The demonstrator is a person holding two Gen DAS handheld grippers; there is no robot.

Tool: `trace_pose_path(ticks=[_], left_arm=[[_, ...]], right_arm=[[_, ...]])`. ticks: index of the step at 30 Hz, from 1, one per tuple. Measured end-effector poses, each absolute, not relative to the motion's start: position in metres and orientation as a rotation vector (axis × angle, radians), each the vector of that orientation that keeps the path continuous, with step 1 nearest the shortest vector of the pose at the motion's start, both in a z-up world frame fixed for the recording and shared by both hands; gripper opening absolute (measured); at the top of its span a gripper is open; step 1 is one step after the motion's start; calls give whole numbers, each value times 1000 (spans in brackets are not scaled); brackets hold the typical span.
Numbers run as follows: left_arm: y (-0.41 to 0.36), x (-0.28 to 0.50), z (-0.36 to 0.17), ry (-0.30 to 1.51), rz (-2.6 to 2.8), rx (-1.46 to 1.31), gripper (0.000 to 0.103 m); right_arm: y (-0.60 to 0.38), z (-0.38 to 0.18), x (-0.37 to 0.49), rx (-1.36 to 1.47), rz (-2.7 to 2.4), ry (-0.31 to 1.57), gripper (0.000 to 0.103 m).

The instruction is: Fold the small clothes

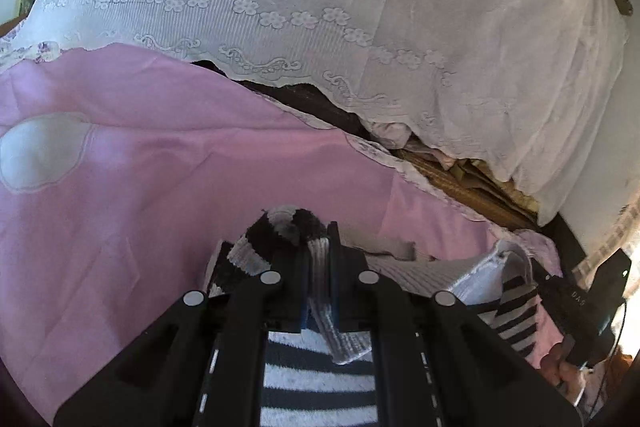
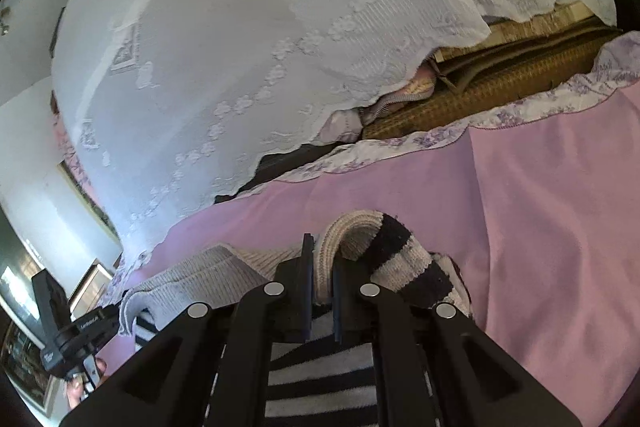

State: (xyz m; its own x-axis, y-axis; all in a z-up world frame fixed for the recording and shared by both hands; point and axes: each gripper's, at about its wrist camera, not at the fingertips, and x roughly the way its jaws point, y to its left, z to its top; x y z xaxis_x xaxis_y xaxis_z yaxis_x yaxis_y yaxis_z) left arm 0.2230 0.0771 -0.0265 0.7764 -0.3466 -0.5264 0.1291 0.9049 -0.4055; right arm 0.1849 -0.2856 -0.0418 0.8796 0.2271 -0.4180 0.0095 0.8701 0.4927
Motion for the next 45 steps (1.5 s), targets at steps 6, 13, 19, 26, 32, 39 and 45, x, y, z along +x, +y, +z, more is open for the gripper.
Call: trace_pose_path(ticks=[6, 13, 19, 26, 32, 39, 45], left_arm=[[73, 242, -57, 652, -208, -312, 7], [81, 259, -93, 729, -169, -360, 14], [97, 236, -73, 645, -173, -425, 66], [78, 205, -40, 528, -304, -379, 86], [10, 220, -76, 690, -342, -100, 88], [13, 243, -105, 809, -206, -50, 90], [37, 246, -93, 779, -143, -100, 90]], right_arm=[[-284, -65, 224, 476, 73, 535, 8], [-292, -99, 245, 497, 37, 616, 11], [-296, -95, 225, 538, 59, 549, 53], [-254, -62, 194, 410, 112, 431, 53], [-172, -92, 216, 247, 327, 705, 36], [-220, -112, 237, 366, 164, 791, 8], [-282, -127, 239, 692, 195, 825, 0]])
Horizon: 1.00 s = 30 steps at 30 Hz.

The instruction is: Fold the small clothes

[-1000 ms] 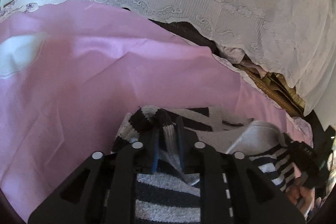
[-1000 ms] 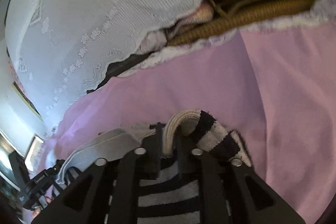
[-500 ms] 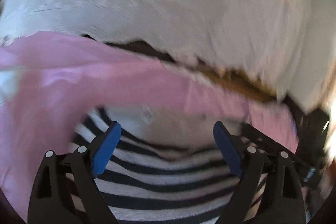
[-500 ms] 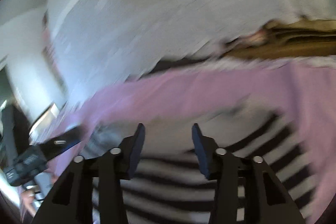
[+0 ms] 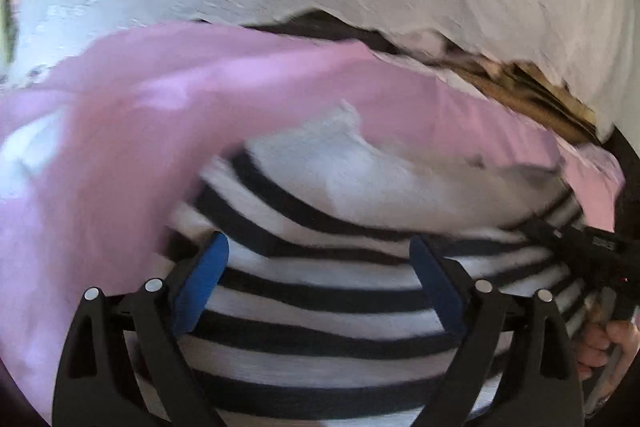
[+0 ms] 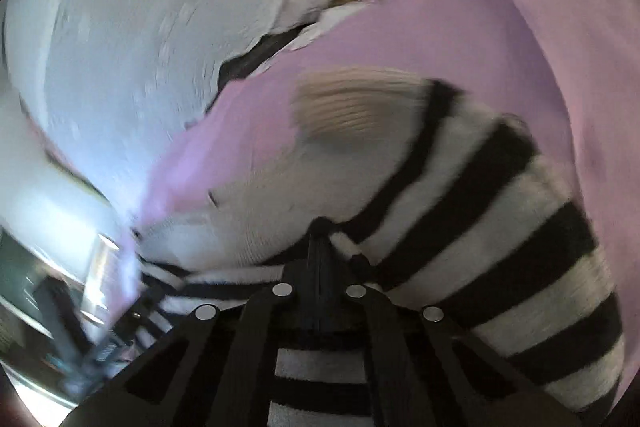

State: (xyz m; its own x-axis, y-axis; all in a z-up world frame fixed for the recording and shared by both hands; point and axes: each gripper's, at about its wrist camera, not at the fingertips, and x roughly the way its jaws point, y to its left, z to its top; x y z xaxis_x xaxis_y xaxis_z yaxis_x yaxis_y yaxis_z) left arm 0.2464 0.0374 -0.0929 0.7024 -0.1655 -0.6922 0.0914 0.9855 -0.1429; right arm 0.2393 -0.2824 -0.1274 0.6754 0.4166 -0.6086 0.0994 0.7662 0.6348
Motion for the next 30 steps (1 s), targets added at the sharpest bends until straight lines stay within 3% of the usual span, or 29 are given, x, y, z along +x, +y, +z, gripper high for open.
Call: trace_pose_path(ticks=[5, 8, 12, 13, 14, 15, 16, 22, 30], left_arm=[[65, 262, -103, 839, -169, -238, 90], [52, 253, -95, 804, -145, -166, 90], [40, 242, -87, 760, -190, -130, 92], [37, 243, -88, 760, -165, -110, 93], [37, 244, -90, 762, -136, -94, 95], [36, 248, -94, 766, -94, -73, 95], [38, 251, -100, 779, -68, -66, 95], [44, 258, -114, 820, -28, -75, 97], [42, 257, -113, 814, -15, -51, 98]], right_arm=[[-317, -120, 227, 672, 40, 727, 0], [-335, -119, 218, 754, 39, 692, 0], [-308, -91, 212, 613, 59, 624, 11], [-298, -87, 215, 566, 74, 618, 26], [-288, -85, 215, 524, 88, 617, 53], [-284, -86, 219, 498, 78, 623, 63], [-283, -87, 221, 478, 59, 631, 66], [-299, -110, 234, 510, 41, 693, 65], [-260, -79, 208, 304, -38, 552, 66]])
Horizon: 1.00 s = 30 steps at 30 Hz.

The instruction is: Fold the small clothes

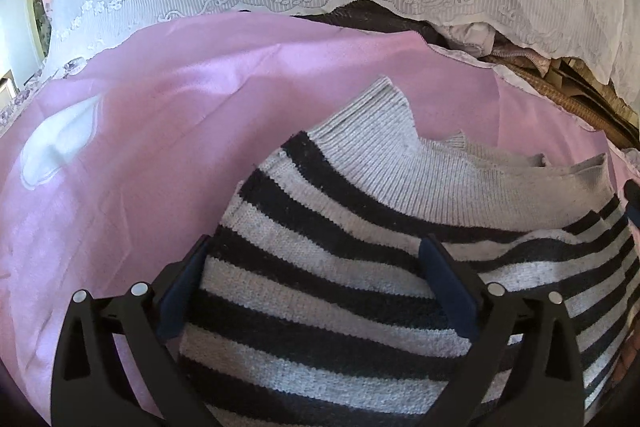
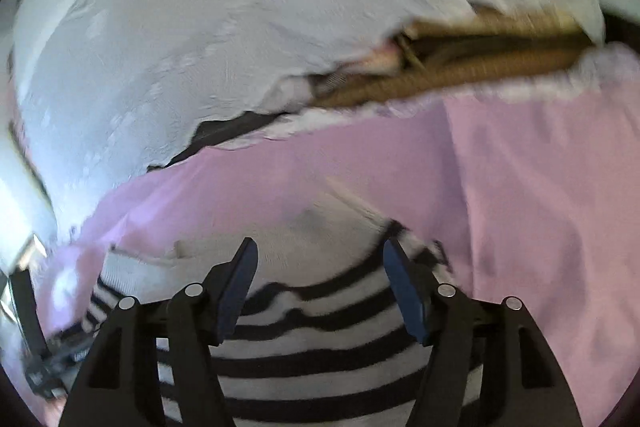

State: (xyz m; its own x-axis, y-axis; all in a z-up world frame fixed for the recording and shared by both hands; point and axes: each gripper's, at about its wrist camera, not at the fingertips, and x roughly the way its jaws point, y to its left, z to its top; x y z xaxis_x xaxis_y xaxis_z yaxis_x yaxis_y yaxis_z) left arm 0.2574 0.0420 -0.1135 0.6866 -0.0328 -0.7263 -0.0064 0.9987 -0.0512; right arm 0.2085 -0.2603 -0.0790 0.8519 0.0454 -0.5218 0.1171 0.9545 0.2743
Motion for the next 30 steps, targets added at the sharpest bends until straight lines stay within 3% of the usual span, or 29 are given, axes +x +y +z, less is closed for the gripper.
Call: trace_pose_path(ticks=[6, 8, 21, 25, 30], left_arm=[[41, 258, -113, 812, -10, -39, 98], [41, 258, -114, 812, -10, -36, 98], [41, 259, -113, 811, -6, -26, 98], [40, 259, -114, 813, -8, -29, 98], [41, 259, -115, 814, -10, -33, 98]], right_arm=[[-204, -96, 218, 57, -16, 642, 70], [-193, -116, 232, -26, 2, 788, 80], [-194, -100, 205, 76, 55, 675, 81], [-168, -118, 199, -78, 47, 746, 94], [-172, -114, 191, -53, 42, 711, 94]])
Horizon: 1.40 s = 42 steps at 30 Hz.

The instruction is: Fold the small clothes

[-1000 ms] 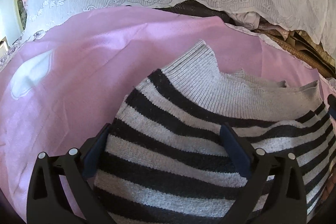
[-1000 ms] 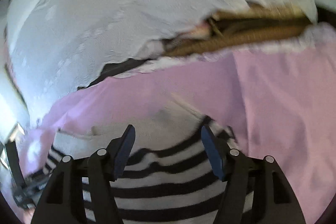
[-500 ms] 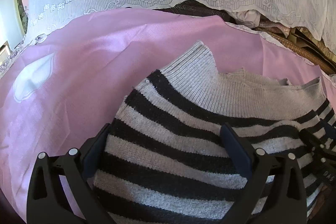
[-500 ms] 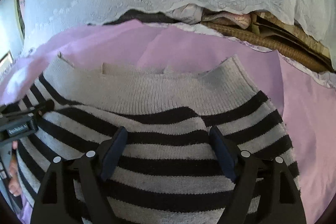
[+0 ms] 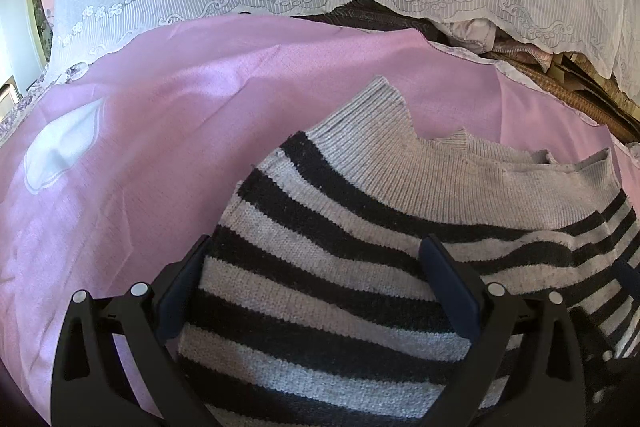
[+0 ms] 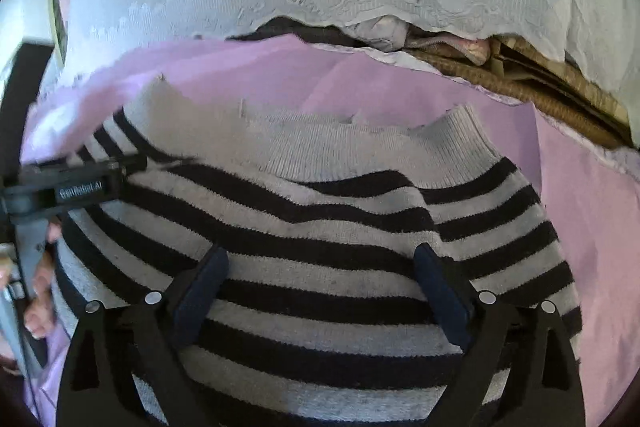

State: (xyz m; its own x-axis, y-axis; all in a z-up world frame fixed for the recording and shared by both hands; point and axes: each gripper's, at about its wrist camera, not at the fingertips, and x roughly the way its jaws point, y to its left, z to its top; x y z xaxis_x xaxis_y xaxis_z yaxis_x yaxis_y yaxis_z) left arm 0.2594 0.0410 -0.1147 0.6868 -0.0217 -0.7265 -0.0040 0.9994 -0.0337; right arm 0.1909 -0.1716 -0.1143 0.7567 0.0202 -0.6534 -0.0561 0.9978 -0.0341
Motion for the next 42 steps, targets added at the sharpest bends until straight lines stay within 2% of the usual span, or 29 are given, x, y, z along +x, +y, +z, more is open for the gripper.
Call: trace_pose_path(ticks=[4, 12, 15, 18, 21, 25, 30, 34, 36, 42], left_arm=[[41, 256, -112, 812, 4, -40, 98], [41, 213, -78, 730, -84, -103, 98], [32, 207, -86, 783, -107, -62, 98], [20, 198, -107, 834, -56, 53, 99], [14, 181, -112, 798, -25, 129, 99], [31, 162, -105, 760, -22, 52, 99], [40, 138, -98, 730, -23, 23, 99], [41, 149, -118, 828, -21, 41, 99], [47, 148, -118, 833, -36, 1, 99], [61, 142, -80, 722, -62, -85, 99]], right_arm=[[-190, -106, 174, 35, 16, 633, 94], [-205, -112, 155, 112, 12, 672, 94], [-208, -112, 149, 124, 6, 668, 95], [-197, -116, 142, 76, 28, 703, 100], [-183, -121, 140, -23, 2, 744, 100], [-188, -121, 137, 9, 16, 736, 100], [-187, -109, 117, 16, 13, 627, 99], [-163, -125, 129, -112, 31, 777, 100], [-163, -123, 126, -111, 32, 764, 100], [-180, -120, 124, -17, 85, 748, 100]])
